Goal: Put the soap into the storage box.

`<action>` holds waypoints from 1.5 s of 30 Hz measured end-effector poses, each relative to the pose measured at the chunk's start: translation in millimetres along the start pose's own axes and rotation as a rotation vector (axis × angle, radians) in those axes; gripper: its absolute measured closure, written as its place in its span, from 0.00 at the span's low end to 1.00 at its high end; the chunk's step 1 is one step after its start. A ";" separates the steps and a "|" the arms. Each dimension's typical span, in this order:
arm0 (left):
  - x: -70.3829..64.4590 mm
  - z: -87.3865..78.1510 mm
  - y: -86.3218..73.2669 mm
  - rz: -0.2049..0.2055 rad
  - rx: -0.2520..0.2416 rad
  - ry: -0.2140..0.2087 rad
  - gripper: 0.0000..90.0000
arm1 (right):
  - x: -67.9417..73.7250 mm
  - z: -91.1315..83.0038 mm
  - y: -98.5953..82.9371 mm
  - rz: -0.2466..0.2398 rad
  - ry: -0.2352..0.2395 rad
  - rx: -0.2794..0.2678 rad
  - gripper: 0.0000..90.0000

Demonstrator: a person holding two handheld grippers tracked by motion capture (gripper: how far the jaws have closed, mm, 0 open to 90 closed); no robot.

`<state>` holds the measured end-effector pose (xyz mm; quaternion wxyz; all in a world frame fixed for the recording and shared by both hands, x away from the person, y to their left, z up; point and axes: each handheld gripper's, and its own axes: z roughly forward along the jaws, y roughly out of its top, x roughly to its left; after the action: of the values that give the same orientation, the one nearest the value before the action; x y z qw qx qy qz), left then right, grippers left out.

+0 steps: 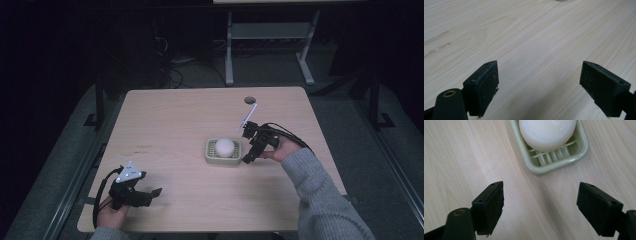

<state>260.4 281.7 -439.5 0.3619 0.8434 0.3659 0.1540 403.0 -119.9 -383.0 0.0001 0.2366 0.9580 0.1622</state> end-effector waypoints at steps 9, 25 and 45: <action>-0.6 0.4 0.1 -0.002 0.000 -0.001 0.17 | 1.7 1.4 -13.3 0.017 0.006 -0.005 0.24; -0.8 0.7 0.0 -0.001 0.003 -0.001 0.17 | 2.5 5.2 -35.6 0.046 0.016 -0.014 0.24; -0.8 1.0 0.2 0.004 0.005 -0.002 0.17 | 6.1 5.3 -56.9 0.069 0.019 -0.038 0.23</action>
<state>260.5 280.5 -440.0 0.3598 0.8451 0.3645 0.1530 372.2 -163.0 -405.2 -0.0100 0.2680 0.9460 0.1823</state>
